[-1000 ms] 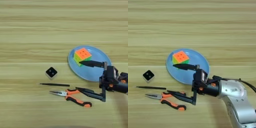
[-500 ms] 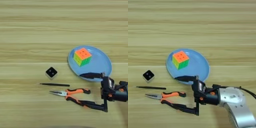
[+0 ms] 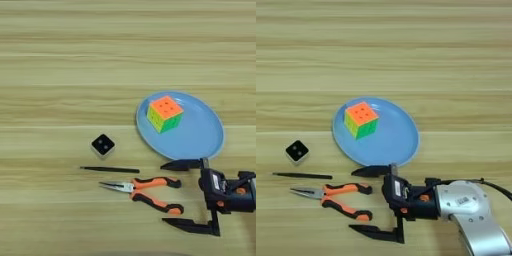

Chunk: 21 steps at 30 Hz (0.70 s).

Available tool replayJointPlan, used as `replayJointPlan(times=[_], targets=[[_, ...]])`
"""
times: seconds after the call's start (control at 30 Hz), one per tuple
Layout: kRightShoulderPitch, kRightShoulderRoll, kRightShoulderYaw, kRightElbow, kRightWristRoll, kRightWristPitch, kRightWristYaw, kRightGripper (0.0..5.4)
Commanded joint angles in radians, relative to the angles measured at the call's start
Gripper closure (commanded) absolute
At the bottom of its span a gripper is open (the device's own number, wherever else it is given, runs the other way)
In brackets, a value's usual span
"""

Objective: Move the objects on the table

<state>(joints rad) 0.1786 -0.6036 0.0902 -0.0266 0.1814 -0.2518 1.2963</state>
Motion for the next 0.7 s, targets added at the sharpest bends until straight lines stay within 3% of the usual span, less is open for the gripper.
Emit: replayJointPlan(times=[0.03, 0.7], targets=[[-0.046, -0.024, -0.015, -0.003, -0.012, -0.04, -0.052, 0.05], [-0.068, -0.044, 0.017, 0.065, -0.068, -0.055, -0.084, 0.05]])
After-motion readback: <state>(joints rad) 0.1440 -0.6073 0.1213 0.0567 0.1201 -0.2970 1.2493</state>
